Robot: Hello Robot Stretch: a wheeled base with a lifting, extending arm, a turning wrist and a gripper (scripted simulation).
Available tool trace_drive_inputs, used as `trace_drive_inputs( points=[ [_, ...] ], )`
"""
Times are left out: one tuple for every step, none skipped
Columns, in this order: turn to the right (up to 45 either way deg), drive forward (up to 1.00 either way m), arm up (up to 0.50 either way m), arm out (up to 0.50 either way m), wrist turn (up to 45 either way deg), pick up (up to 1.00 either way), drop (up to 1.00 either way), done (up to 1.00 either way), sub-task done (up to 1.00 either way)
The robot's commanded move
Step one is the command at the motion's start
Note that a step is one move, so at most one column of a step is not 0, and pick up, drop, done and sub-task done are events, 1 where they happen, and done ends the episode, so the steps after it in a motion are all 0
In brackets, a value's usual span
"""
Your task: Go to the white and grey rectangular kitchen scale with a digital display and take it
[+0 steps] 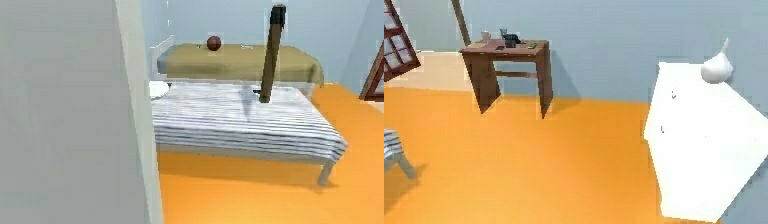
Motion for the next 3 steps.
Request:
trace_drive_inputs(
  points=[
    [45.0, 0.00, 0.00, 0.00, 0.0, 0.00, 0.00, 0.00, 0.00],
    [45.0, 0.00, 0.00, 0.00, 0.0, 0.00, 0.00, 0.00, 0.00],
    [45.0, 0.00, 0.00, 0.00, 0.0, 0.00, 0.00, 0.00, 0.00]
  ],
)
